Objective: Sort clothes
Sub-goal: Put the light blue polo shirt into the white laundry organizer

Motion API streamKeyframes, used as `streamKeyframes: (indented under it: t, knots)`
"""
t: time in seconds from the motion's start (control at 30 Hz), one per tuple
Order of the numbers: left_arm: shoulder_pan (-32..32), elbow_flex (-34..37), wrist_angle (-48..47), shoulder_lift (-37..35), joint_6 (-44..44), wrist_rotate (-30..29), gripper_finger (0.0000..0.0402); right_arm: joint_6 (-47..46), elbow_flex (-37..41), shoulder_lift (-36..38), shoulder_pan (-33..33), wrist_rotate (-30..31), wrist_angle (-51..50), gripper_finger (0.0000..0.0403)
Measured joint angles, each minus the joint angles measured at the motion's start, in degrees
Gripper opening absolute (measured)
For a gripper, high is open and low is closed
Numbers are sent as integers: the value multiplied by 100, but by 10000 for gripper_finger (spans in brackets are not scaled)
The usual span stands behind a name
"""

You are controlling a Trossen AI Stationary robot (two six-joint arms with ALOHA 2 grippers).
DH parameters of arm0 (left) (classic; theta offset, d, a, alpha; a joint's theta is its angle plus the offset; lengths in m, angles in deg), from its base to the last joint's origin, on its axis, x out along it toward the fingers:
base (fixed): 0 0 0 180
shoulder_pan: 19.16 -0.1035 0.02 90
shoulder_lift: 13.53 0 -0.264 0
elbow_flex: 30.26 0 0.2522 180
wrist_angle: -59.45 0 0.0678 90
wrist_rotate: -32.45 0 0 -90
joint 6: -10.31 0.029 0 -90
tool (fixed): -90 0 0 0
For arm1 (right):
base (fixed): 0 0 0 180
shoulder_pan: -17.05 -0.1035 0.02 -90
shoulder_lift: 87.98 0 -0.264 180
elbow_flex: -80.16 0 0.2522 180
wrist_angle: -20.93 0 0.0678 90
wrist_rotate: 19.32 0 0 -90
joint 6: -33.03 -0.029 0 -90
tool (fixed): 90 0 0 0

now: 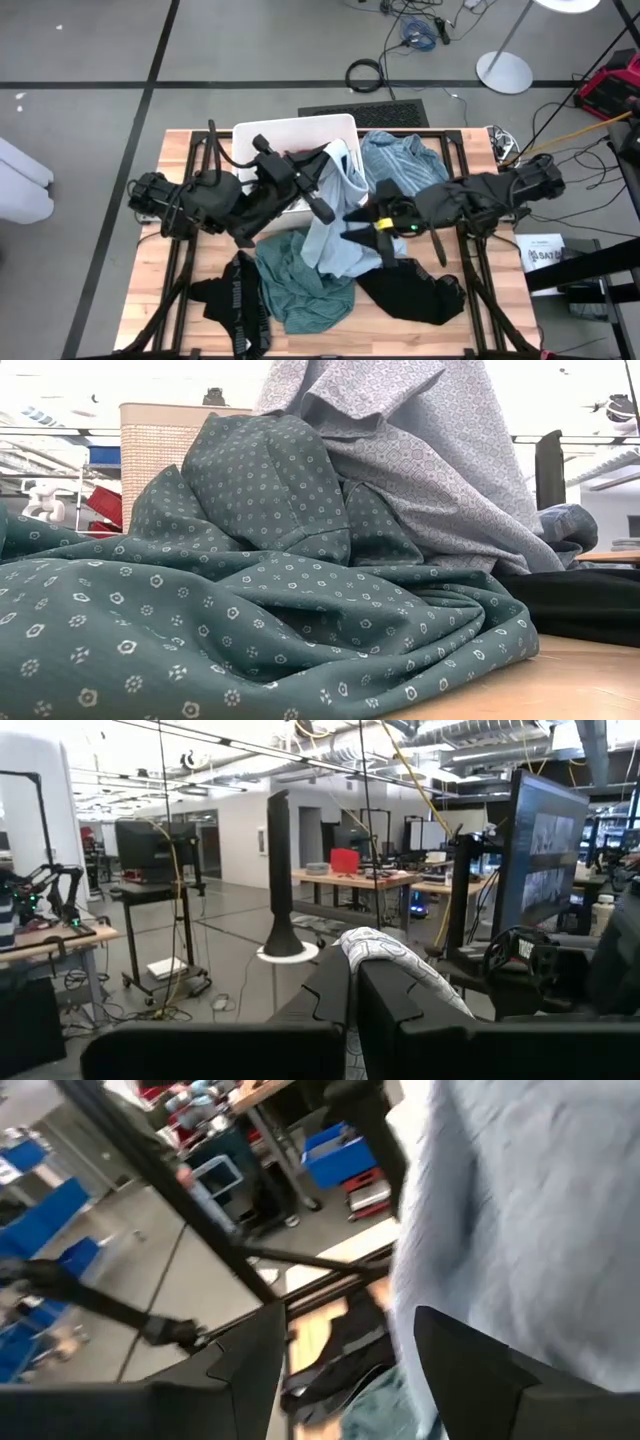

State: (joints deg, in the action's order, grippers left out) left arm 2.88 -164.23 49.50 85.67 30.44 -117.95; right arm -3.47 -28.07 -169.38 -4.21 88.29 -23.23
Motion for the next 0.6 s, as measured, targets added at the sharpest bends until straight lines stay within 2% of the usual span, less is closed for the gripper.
streamKeyframes:
  t: [0.2,0.4,0.6]
  knots:
    - [45,0,-27,0,321,-1,11,436,2,-174,220,320,54,210]
    - [48,2,-23,0,470,0,11,1049,2,-382,397,369,369,210]
    - [42,6,-12,0,721,-63,11,1258,2,-624,604,369,457,202]
